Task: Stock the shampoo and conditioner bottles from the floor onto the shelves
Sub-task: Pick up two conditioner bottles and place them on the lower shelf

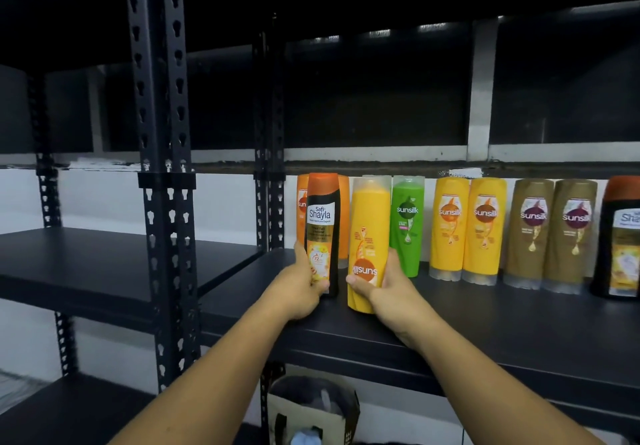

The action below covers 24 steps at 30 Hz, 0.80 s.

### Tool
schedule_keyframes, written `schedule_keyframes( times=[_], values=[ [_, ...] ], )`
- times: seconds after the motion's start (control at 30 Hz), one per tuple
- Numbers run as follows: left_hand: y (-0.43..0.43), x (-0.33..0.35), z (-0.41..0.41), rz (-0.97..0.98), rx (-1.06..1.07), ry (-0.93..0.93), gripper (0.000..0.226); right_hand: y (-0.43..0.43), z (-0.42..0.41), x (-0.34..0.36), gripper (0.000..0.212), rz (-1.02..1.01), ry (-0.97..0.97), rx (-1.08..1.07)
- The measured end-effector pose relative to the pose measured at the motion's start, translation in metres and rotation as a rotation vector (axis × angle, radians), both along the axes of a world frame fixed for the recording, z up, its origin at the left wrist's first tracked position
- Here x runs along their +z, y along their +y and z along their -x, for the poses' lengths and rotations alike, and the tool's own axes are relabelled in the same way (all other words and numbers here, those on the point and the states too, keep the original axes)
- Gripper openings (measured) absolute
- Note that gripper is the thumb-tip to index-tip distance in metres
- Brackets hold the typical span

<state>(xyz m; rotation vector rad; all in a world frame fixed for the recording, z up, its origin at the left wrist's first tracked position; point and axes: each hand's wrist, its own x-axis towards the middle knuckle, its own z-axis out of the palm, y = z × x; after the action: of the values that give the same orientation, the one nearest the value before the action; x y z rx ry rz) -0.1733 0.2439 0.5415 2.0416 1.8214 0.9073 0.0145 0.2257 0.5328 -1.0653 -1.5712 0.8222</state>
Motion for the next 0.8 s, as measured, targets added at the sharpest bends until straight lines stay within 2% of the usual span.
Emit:
schedule_keyframes(
  times=[0.07, 0.17, 0.47, 0.67, 0.73, 0.8],
  values=[
    [-0.006, -0.006, 0.008, 0.050, 0.042, 0.160, 0.082, -0.002, 0.001, 0.002, 0.053, 0.005, -0.002, -0.025],
    [-0.011, -0.011, 0.009, 0.047, 0.092, 0.246, 0.065, -0.006, 0.001, 0.003, 0.053, 0.000, -0.036, -0.077],
    [-0.017, -0.008, -0.003, 0.061, 0.277, 0.270, 0.059, -0.039, -0.031, 0.010, 0.056, -0.072, -0.306, -0.236],
    [-0.017, -0.009, -0.003, 0.046, 0.280, 0.271, 0.058, -0.067, -0.065, 0.016, 0.035, -0.090, -0.451, -0.284],
    [-0.018, -0.009, -0.003, 0.024, 0.286, 0.273, 0.057, -0.071, -0.070, 0.020, 0.038, -0.070, -0.506, -0.295],
    [-0.019, -0.010, -0.003, 0.013, 0.290, 0.263, 0.056, -0.071, -0.073, 0.022, 0.050, -0.046, -0.568, -0.291]
  ],
)
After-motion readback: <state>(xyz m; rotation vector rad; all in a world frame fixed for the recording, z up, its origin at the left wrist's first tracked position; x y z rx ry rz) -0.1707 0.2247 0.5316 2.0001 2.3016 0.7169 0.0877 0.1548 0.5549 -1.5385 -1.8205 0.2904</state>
